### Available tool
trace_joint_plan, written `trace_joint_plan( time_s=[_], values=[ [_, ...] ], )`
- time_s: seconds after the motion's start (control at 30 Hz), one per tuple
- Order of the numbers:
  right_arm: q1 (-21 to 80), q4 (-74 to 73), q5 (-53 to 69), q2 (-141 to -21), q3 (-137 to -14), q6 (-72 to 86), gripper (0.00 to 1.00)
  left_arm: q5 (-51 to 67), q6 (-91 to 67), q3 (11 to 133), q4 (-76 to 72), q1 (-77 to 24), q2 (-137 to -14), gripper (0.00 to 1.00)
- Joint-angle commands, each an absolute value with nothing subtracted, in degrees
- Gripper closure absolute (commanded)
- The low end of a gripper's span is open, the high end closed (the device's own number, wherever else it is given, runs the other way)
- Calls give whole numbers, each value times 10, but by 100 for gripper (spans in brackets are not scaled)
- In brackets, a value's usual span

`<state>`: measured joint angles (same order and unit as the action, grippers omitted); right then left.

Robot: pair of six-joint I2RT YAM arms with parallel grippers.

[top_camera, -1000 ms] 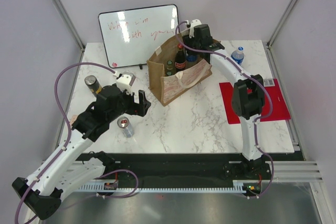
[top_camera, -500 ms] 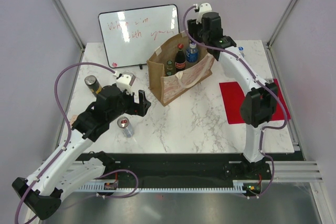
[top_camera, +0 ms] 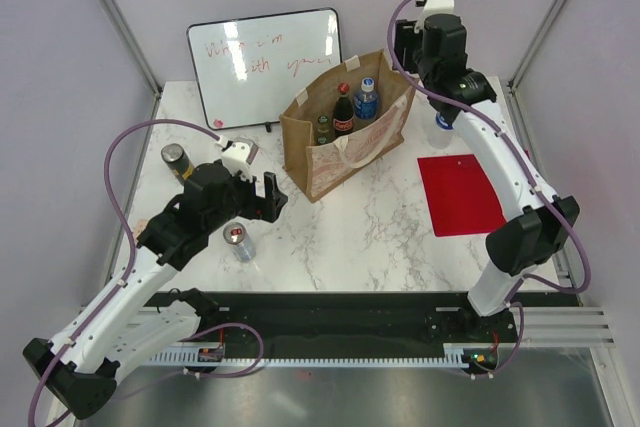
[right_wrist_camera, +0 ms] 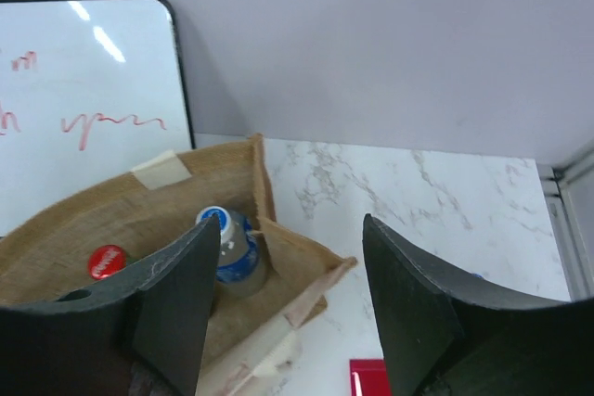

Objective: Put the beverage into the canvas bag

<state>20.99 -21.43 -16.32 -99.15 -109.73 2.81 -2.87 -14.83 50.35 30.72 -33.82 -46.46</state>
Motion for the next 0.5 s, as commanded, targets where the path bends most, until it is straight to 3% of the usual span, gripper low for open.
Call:
trace_joint_plan(
  time_s=[0.0, 0.17, 0.47],
  values=[
    [183, -256, -216, -973, -1050, 51, 30, -33, -123, 500, 286, -337, -462, 4],
    [133, -271, -203, -979, -1016, 73, 17, -34, -123, 501, 287, -337, -464, 4],
    [53, -278, -174, -1003, -998, 78, 12, -36, -121, 500, 286, -337, -470, 4]
  ],
)
